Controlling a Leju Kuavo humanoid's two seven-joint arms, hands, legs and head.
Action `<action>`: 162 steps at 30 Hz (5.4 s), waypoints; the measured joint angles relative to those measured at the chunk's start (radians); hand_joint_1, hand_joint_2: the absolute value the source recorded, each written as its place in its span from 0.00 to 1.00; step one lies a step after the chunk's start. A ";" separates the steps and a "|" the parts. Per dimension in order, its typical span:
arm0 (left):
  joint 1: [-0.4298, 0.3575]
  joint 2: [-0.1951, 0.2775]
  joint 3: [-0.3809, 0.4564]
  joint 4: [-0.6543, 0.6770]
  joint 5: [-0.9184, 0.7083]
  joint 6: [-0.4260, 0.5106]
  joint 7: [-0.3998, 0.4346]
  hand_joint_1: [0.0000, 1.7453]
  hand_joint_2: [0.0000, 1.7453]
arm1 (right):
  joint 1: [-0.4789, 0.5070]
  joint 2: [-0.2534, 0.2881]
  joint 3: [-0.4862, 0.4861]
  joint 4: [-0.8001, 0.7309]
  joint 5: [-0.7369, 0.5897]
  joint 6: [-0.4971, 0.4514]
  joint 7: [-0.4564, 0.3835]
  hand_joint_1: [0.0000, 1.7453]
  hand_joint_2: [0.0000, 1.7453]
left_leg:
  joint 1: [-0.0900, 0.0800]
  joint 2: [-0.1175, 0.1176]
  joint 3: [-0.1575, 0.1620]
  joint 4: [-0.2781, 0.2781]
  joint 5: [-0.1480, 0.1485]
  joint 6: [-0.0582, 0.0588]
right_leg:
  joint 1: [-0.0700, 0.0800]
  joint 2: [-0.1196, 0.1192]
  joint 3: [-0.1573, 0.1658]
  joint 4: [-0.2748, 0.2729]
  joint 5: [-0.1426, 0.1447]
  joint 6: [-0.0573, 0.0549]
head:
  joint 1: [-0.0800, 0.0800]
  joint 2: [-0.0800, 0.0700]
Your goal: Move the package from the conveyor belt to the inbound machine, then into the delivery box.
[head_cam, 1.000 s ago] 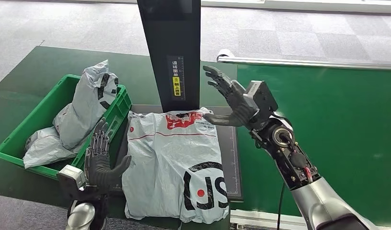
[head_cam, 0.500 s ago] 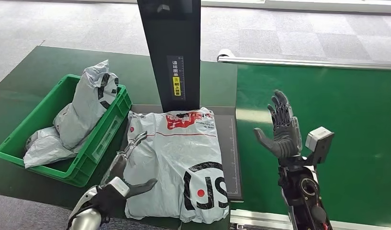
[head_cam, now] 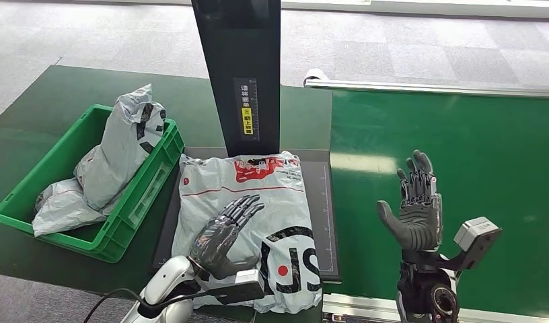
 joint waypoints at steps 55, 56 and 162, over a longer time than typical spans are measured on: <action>-0.110 0.031 0.055 -0.262 0.110 0.289 -0.136 1.00 1.00 | 0.122 0.066 -0.068 -0.208 -0.039 -0.003 -0.019 0.00 1.00 | -0.002 0.000 0.001 0.000 0.002 0.002 | -0.002 0.000 0.002 0.000 0.001 0.002 | 0.000 0.000; -0.110 0.034 0.068 -0.285 0.116 0.305 -0.140 1.00 1.00 | 0.124 0.066 -0.069 -0.208 -0.040 -0.005 -0.021 0.00 1.00 | -0.002 0.000 0.001 0.000 0.002 0.002 | -0.002 0.000 0.002 0.000 0.001 0.002 | 0.000 0.000; -0.018 -0.159 0.381 0.274 1.126 -0.246 -0.403 0.00 1.00 | -0.136 0.079 0.147 0.585 0.221 0.006 -0.275 0.00 1.00 | -0.002 0.001 -0.001 0.000 0.003 0.001 | -0.002 0.001 -0.001 0.000 0.002 0.001 | 0.000 0.000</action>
